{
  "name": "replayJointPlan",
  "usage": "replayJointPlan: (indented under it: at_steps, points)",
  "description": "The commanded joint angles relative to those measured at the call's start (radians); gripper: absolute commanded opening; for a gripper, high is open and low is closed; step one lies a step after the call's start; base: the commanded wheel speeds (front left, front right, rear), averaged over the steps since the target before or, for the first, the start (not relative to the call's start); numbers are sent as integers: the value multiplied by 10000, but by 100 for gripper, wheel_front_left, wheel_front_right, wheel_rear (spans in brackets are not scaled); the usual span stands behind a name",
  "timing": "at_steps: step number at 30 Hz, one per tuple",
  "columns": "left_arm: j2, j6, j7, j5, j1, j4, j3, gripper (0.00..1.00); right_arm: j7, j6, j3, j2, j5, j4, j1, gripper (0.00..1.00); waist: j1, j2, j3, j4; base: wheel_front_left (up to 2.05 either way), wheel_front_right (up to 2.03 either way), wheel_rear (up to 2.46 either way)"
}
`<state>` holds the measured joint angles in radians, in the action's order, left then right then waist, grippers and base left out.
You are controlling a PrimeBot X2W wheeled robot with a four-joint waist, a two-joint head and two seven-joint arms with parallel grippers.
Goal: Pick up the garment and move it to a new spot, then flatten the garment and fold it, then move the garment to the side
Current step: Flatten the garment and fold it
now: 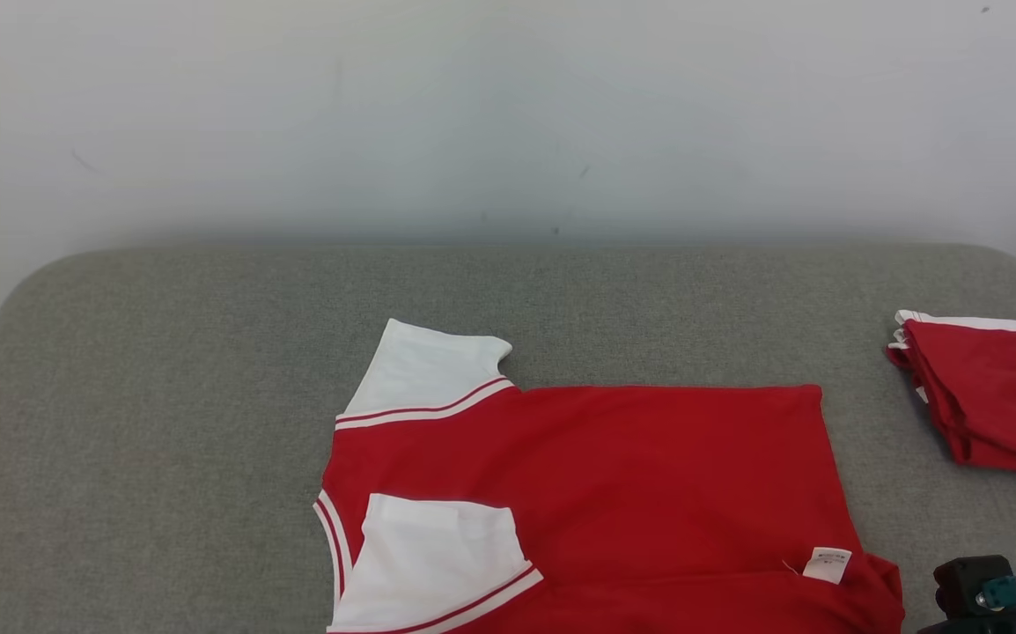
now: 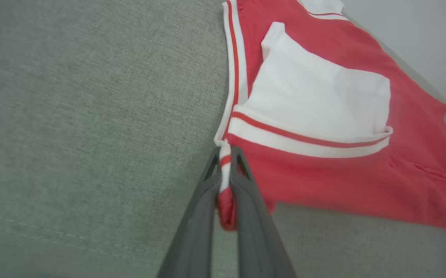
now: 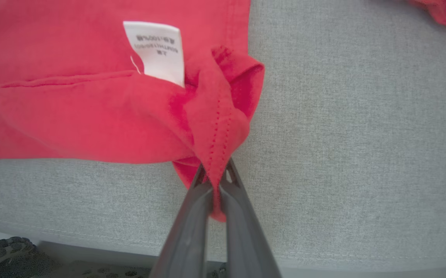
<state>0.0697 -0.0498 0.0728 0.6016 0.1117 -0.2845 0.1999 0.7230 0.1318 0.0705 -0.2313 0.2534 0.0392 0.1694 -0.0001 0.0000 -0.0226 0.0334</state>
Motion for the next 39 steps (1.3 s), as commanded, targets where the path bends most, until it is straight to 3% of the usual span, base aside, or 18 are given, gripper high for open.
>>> replayJointPlan:
  at_steps: [1, 5, 6, 7, 8, 9, 14, 19, 23, 31, 36, 39]
  points:
    - [151, -128, 70, -187, 181, 222, 27, 0, 20, -26, -28, 32, -54, -76, 105, 0, 1, 0, -9, 13, 0, 0, 0]
    - [548, -674, 182, -712, 502, 842, 55, 0, -160, -26, -204, -48, -315, -491, 64, 0, 1, 0, -66, 18, 0, 0, 0]
    - [585, -730, 229, -763, 507, 862, 70, 0, -204, -26, -239, -61, -374, -568, 49, 27, 1, 0, -75, 20, 0, 0, 0]
    - [627, -762, 178, -837, 480, 889, 81, 0, -269, -26, -274, -74, -422, -645, 44, 45, 1, 0, -86, 23, 0, 0, 0]
    - [655, -819, 176, -927, 419, 847, 148, 88, -431, -26, -134, 15, -498, -746, 3, 100, 1, 0, -111, 7, 0, 0, 0]
    - [636, -830, 133, -936, 380, 831, 142, 100, -487, -26, -126, 78, -480, -804, -7, 100, 1, 0, -126, -2, 0, 0, 0]
    - [818, -974, 39, -1038, 406, 678, 79, 100, -577, -26, -136, 165, -528, -982, -66, 100, 1, 0, -204, -49, 0, 0, 0]
    - [1029, -1310, -441, -1254, 466, 729, -228, 100, -1073, -26, 535, 609, -849, -868, 59, 100, 1, 0, -292, -30, 0, 0, 0]
    - [1239, -1256, -779, -1430, -92, 857, -298, 100, -1318, -26, 994, 845, -955, -552, 22, 100, 1, 0, -223, 3, 0, 0, 0]
    - [1291, -774, -529, -1536, -2545, 553, -31, 100, -1097, -26, 1049, 919, -1269, 128, -1569, 100, 1, 0, 703, -283, 0, 0, 0]
    - [1424, -126, 102, -1645, -4899, -714, 393, 100, -1184, -26, 299, 654, -1273, -259, -3345, 100, 1, 0, 1825, -753, 0, 0, 0]
    - [1326, 4, 338, -1794, -6341, -1677, 554, 100, -1350, -26, -274, 578, -1198, -758, -4417, 100, 1, 0, 2513, -1113, 0, 0, 0]
